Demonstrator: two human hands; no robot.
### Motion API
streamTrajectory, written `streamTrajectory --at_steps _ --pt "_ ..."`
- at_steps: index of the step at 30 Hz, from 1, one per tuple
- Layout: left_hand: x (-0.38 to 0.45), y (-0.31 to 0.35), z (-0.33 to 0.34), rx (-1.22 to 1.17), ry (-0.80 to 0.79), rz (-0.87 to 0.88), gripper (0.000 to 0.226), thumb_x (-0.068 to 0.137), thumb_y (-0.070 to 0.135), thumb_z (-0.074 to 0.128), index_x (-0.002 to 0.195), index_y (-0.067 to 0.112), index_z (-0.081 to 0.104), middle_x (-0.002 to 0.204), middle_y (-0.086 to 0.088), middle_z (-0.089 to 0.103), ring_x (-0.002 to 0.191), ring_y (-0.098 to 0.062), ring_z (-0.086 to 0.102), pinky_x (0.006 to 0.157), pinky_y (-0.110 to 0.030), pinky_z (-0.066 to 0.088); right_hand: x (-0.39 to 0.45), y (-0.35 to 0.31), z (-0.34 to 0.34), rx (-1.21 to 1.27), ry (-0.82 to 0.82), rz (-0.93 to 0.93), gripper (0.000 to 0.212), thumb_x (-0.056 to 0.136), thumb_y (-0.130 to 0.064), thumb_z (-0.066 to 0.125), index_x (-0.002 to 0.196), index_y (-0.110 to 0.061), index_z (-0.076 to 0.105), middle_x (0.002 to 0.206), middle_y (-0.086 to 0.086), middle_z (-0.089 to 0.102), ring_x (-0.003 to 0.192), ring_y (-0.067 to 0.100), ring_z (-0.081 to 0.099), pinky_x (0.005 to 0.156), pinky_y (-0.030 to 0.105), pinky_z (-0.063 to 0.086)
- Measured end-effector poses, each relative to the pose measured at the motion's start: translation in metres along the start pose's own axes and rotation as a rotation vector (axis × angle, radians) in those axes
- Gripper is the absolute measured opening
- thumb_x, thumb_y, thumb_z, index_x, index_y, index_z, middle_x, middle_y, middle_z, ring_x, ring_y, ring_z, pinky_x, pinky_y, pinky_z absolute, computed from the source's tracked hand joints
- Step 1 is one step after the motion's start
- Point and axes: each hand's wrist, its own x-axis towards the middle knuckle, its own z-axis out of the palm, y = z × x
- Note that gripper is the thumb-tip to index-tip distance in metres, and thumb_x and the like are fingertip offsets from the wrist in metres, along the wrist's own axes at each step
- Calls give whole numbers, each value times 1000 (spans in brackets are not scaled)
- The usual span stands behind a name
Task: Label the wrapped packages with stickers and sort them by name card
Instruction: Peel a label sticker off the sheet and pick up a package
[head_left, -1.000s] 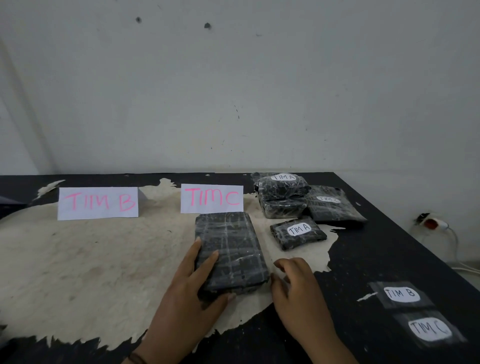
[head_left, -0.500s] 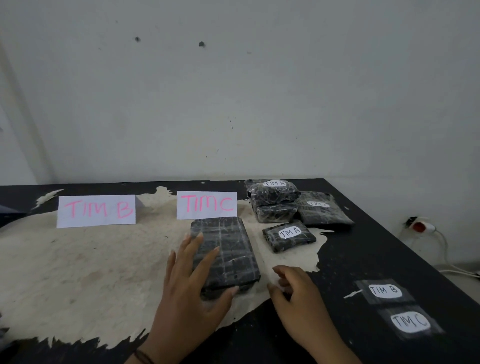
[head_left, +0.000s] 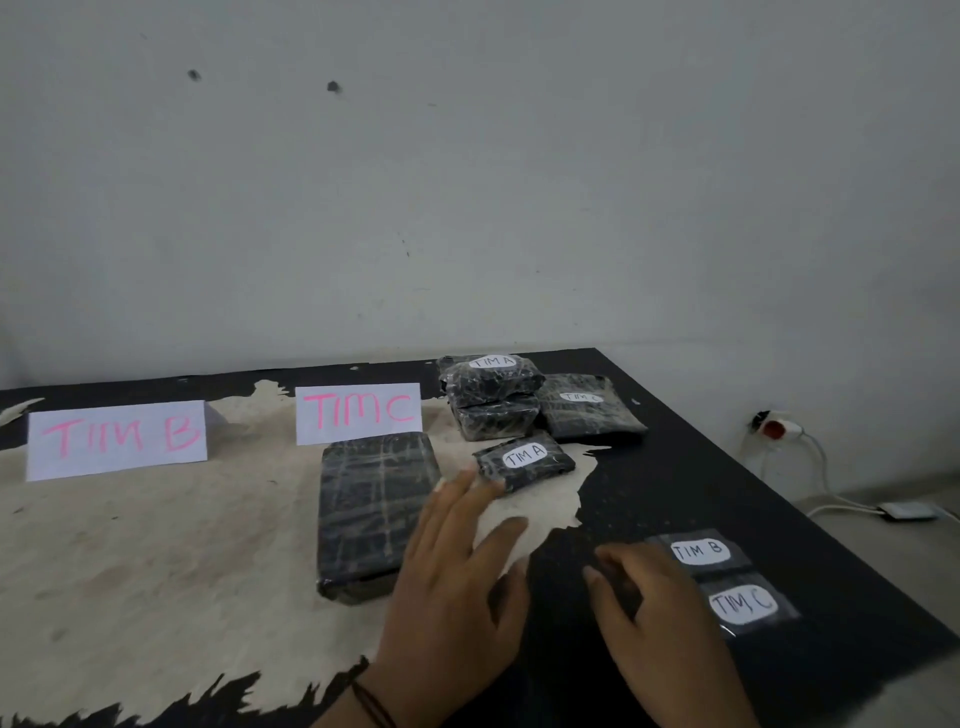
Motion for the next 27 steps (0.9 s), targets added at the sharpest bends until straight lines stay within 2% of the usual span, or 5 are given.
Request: streamTrajectory --at_steps 7,10,13,20,27 --pt "14 38 46 -137 -228 22 22 85 34 55 100 23 68 117 3 57 123 -15 45 105 -34 40 -14 42 -30 -129 175 154 7 80 -18 69 81 -24 65 84 -7 56 83 15 55 80 35 45" --pt "17 52 67 -173 -261 22 25 85 37 51 99 23 68 113 5 56 119 -11 46 110 -28 30 -15 63 -44 -150 214 264 16 82 -18 66 76 -30 57 82 -8 52 80 17 55 78 39 47" --pt "20 59 83 -213 -295 -7 27 86 37 48 100 23 66 111 5 54 120 -11 45 113 -30 28 -11 82 -56 -193 266 323 6 86 -22 60 83 -26 63 89 -3 56 88 19 55 83 42 47" --pt "19 52 97 -211 -389 -202 40 90 40 51 126 24 55 127 6 44 123 -8 34 113 -29 26 18 112 -61 -304 203 436 22 92 -26 52 108 -21 66 116 4 58 109 24 50 93 38 36" --pt "21 52 100 -116 -471 -248 44 90 44 48 131 28 50 132 7 40 130 -8 30 119 -34 -3 46 113 -46 -270 67 290 24 91 -30 53 113 -28 63 115 -4 55 114 19 48 98 39 32"
